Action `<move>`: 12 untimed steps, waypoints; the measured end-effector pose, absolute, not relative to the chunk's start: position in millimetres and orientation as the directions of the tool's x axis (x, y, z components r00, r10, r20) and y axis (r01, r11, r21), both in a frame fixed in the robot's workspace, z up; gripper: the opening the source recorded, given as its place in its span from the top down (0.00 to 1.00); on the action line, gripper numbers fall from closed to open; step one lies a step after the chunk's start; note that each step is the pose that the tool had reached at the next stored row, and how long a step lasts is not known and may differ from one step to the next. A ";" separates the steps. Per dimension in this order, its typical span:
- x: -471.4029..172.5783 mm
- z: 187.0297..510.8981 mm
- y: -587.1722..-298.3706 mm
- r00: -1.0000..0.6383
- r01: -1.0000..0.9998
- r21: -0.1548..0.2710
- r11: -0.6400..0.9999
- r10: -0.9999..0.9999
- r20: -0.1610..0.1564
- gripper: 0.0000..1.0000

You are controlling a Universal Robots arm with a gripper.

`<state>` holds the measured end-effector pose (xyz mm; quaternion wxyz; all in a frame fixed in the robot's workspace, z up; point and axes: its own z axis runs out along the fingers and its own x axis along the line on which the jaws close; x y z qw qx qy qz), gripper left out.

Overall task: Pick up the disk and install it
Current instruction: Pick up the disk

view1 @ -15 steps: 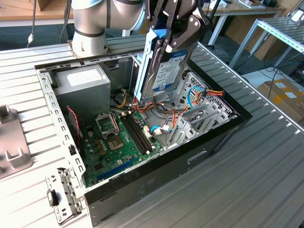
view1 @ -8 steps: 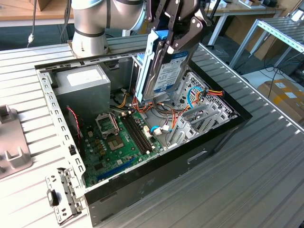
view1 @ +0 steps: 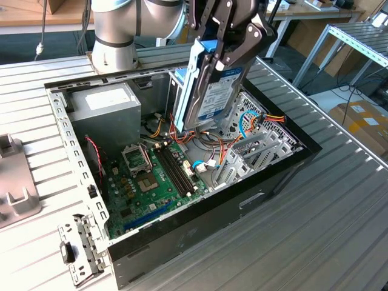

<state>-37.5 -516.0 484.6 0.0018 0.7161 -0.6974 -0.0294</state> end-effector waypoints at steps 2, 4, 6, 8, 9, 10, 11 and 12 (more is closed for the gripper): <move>-37.4 484.6 -517.4 0.026 -0.999 0.044 -0.027 -0.999 -0.040 0.63; -37.3 484.6 -518.9 0.026 -0.999 0.044 -0.027 -0.999 -0.040 0.63; -37.2 484.6 -520.4 0.026 -0.999 0.044 -0.027 -0.999 -0.040 0.63; -37.1 484.6 -522.0 0.026 -0.999 0.044 -0.027 -0.999 -0.040 0.63; -37.1 484.6 -523.1 0.026 -0.999 0.044 -0.027 -0.999 -0.040 0.63; -37.0 484.6 -524.9 0.026 -0.999 0.044 -0.027 -0.999 -0.040 0.63; -37.0 484.6 -525.7 0.026 -0.999 0.044 -0.027 -0.999 -0.040 0.63; -37.0 484.6 -526.4 0.026 -0.999 0.044 -0.027 -0.999 -0.040 0.63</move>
